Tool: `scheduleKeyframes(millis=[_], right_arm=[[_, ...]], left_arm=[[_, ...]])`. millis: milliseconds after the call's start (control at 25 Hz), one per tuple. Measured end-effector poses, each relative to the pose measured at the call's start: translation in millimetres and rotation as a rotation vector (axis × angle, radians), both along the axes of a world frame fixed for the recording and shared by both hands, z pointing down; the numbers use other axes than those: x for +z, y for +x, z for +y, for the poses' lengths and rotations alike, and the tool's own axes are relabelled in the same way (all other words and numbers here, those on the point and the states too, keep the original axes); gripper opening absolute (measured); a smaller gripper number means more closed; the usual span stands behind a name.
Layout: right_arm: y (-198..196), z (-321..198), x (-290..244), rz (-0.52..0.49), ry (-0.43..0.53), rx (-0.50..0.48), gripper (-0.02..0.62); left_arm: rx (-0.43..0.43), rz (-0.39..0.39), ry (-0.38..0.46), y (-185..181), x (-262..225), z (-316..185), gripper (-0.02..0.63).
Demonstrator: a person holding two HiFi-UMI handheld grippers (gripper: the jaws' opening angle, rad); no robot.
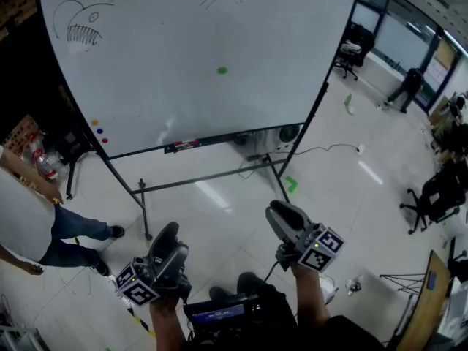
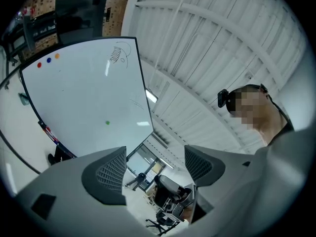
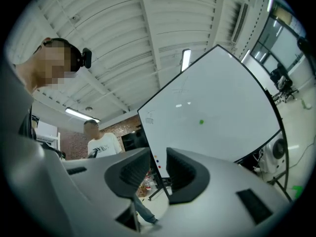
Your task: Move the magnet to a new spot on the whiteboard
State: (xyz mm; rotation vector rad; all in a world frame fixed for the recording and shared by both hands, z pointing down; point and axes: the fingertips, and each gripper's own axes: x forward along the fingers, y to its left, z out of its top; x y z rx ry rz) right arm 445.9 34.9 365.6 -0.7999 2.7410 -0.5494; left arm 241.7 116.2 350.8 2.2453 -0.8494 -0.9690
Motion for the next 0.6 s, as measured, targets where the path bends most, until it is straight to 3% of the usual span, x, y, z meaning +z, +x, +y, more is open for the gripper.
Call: scheduleKeyframes(millis=[280,600], right_arm=[[-15,-45,10,0.049,0.027,0.02,0.107],[-34,-148,15,0.118,0.092,0.044,0.107]], left_arm=[[-0.035,-0.019,-0.008,-16,-1,-31,0.364],[-0.102,-0.035,-0.045,-36,3,-103,0.364]])
